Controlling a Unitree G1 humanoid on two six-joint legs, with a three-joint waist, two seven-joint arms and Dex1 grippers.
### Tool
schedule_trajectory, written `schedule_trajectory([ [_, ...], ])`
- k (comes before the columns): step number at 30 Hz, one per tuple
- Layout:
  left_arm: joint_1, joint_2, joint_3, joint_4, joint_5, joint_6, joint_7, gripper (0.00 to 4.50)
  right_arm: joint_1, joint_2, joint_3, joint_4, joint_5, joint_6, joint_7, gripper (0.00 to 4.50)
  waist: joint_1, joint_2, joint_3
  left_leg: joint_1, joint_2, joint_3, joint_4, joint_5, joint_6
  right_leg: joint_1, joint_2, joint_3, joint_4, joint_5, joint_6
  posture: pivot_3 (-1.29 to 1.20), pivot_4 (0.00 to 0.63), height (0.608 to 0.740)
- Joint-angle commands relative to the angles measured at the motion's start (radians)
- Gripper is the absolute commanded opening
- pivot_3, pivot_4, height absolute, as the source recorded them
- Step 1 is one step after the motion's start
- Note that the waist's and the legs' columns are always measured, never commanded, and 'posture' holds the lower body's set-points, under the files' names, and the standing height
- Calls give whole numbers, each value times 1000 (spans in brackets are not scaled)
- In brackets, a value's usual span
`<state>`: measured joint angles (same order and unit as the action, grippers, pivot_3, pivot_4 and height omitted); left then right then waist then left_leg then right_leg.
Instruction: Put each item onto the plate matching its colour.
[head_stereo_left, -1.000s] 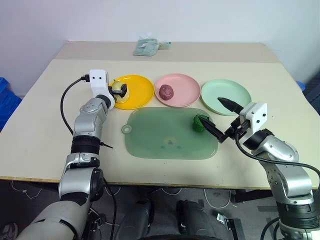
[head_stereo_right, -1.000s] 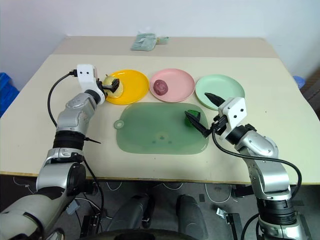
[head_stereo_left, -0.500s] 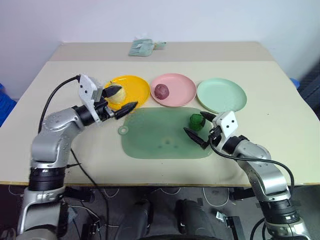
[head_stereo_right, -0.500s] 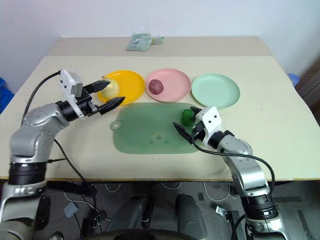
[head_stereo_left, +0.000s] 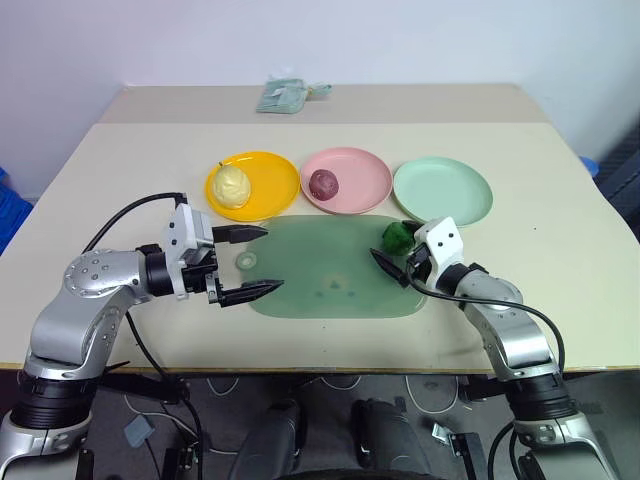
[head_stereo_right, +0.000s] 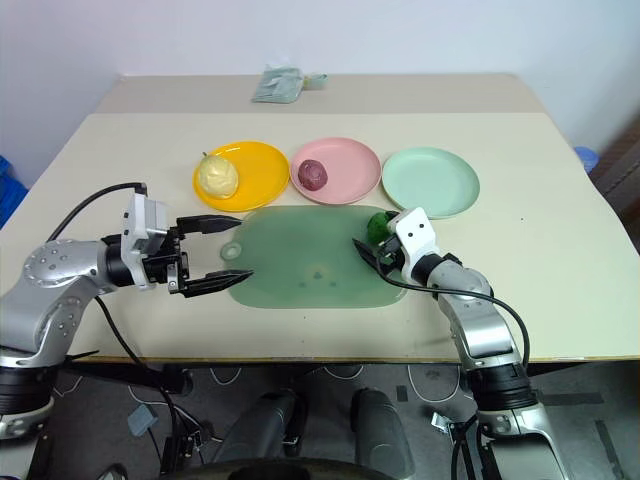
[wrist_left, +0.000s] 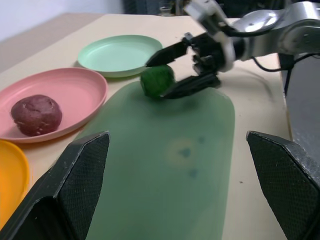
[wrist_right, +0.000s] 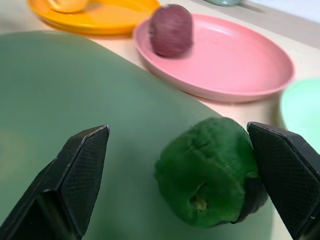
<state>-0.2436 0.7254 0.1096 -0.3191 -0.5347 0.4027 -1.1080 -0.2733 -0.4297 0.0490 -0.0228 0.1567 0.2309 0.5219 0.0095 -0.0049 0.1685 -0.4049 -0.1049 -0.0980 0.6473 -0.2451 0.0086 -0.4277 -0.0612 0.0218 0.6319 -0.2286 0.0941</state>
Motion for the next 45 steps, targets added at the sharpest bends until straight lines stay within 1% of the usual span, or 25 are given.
schedule_trajectory([
  [1, 10, -13, 1, -18, 15, -53, 19, 4500, -12, 10, 5, 44, -22, -4, -4, 3127, 0, 0, 0, 0, 0, 0, 0, 0, 0, 0, 0, 0, 0, 0, 0, 0, 150, 740],
  [4, 27, -25, -2, -7, 25, -75, 31, 4500, -14, 8, 4, 52, -36, -10, -9, 1624, 0, 0, 0, 0, 0, 0, 0, 0, 0, 0, 0, 0, 0, 0, 0, 0, 150, 740],
  [5, 34, -29, -2, -3, 28, -83, 35, 4500, -15, 8, 1, 51, -38, -11, -11, 1356, 0, 0, 0, 0, 0, 0, 0, 0, 0, 0, 0, 0, 0, 0, 0, 0, 150, 740],
  [10, 62, -42, 14, 17, 25, -118, 45, 4500, -60, 5, -35, 28, -21, -19, -19, 1356, 0, 0, 0, 1, 0, 0, 0, 0, 0, 1, 0, 0, 0, 0, 0, 0, 150, 740],
  [14, 70, -47, 30, 47, 21, -140, 52, 4500, -197, -4, -87, 92, 5, -47, -25, 1356, -2, 2, 1, 0, 0, 1, 0, 0, 0, 0, 0, 0, 0, 0, 0, 0, 150, 740],
  [17, 65, -58, 37, 62, 15, -142, 69, 4500, -353, -23, -107, 294, -29, -136, -39, 1356, -6, 3, 1, 0, 0, 1, 0, 0, 0, 0, 0, 0, 0, 0, 0, 0, 150, 740],
  [20, 59, -67, 30, 65, 27, -145, 91, 4500, -527, -38, -102, 617, -83, -270, -59, 1356, -5, 3, 1, 0, 0, 1, -2, 0, 0, 0, 0, 0, -1, 0, 0, 0, 150, 740],
  [23, 48, -75, 27, 66, 30, -139, 119, 4500, -644, -38, -96, 879, -114, -372, -62, 1356, -6, 2, 1, 0, 0, 2, -2, 0, 0, 0, 0, 0, -1, 0, 0, 0, 150, 740],
  [25, 31, -94, 22, 75, 39, -135, 157, 4500, -706, -39, -82, 1044, -152, -420, -80, 2195, -6, 3, 2, 0, 0, 2, -2, 0, 0, 0, 0, 0, -1, 0, 0, 0, 150, 740],
  [26, 26, -100, 19, 80, 46, -138, 169, 4500, -727, -38, -77, 1103, -166, -438, -88, 2520, -6, 3, 2, 0, 0, 2, -2, 0, 0, 0, 0, 1, -2, 0, 0, 0, 150, 740],
  [29, 17, -114, 8, 90, 65, -141, 194, 4500, -761, -35, -68, 1203, -198, -479, -116, 4030, -17, 3, 2, 0, 0, 3, -2, 1, -1, -1, 0, 1, -1, 0, 0, 0, 150, 740],
  [30, 9, -118, 0, 92, 72, -141, 202, 4500, -770, -33, -71, 1220, -200, -489, -123, 4445, -22, 3, 2, 0, 0, 3, -2, 2, -3, -1, 0, 2, -1, 0, 0, 0, 150, 740],
  [36, -68, -179, -55, 167, 121, -164, 239, 4500, -796, -40, -104, 1230, -184, -534, -146, 4445, -29, 3, 2, 0, 0, 3, -2, 2, -4, -1, 1, 2, 0, 0, 0, 0, 150, 740],
  [40, -141, -253, -92, 277, 156, -213, 257, 4500, -784, -55, -133, 1178, -160, -547, -124, 4445, -26, 3, 2, 0, 0, 4, -2, 2, -4, -1, 1, 3, 0, 0, 0, 0, 150, 740],
  [45, -274, -377, -126, 469, 217, -303, 315, 4500, -760, -101, -178, 1122, -133, -529, -127, 4445, -19, 3, 2, 0, -1, 4, 0, 2, -3, -1, 0, 2, 0, 0, 0, 0, 150, 740],
])
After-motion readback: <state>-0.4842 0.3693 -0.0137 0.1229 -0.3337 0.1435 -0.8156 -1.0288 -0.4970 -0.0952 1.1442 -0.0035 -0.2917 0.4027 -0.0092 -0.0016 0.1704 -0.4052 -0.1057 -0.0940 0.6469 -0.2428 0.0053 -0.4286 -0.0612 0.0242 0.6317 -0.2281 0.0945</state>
